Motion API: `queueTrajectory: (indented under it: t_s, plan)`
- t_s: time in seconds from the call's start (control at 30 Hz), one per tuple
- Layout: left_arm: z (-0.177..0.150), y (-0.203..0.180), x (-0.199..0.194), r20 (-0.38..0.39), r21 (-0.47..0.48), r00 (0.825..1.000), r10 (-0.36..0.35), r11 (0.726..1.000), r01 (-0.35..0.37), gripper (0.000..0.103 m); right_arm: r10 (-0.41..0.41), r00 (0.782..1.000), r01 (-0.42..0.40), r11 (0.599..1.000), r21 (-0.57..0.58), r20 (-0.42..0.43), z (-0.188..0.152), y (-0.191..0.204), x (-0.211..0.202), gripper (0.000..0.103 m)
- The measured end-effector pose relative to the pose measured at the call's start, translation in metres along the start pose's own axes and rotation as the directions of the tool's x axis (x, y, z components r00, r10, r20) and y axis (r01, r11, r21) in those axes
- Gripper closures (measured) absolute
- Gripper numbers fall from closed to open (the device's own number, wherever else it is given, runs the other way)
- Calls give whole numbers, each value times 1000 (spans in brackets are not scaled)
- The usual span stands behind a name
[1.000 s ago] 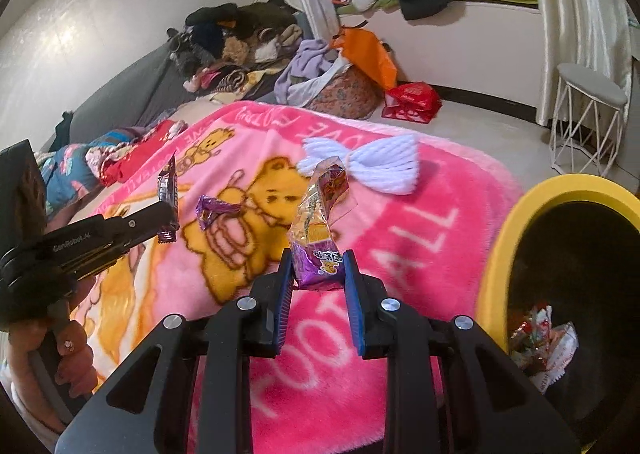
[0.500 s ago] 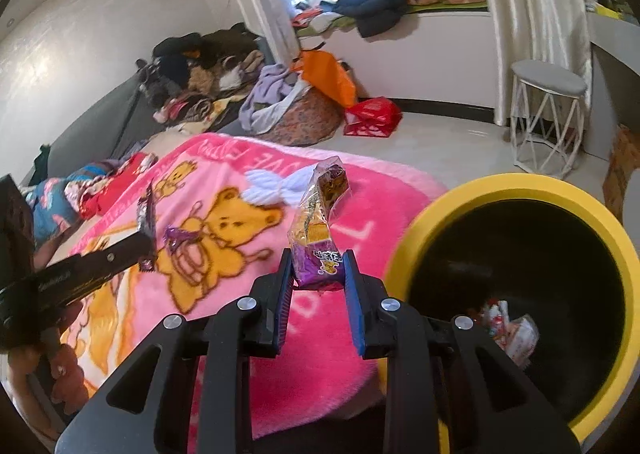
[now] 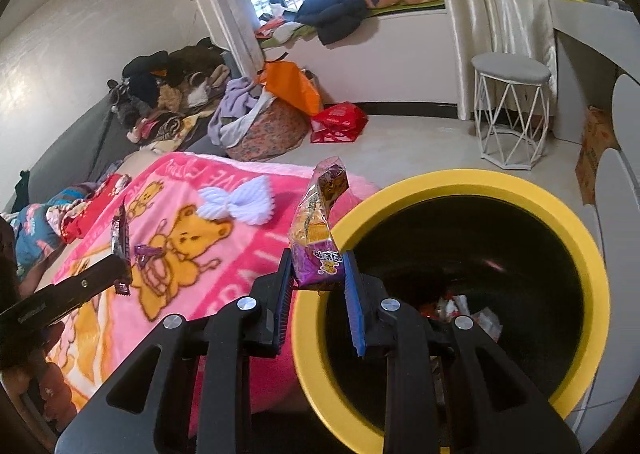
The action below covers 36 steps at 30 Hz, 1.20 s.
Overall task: Collect trash
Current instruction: 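Carry both purple wrappers with both tools over the yellow bin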
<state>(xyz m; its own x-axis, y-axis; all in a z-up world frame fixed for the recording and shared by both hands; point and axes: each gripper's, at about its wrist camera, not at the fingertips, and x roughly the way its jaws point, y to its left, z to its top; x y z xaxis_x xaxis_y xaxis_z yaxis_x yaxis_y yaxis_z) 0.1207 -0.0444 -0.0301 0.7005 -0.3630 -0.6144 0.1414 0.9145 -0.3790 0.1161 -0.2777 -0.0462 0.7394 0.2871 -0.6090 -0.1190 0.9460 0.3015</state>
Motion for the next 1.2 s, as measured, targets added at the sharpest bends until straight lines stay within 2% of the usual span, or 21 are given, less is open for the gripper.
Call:
queueTrajectory:
  t_s: [0.5,1.2]
  plan:
    - [-7,-42,15,-40,98,998,-42,994,46,95,-84,996,83,995,50,33,1,-40,-15,79]
    - [-25,-94,53,-123,214,988,-97,969,122,95,-134,991,131,981,144,12,0,-90,-17,79]
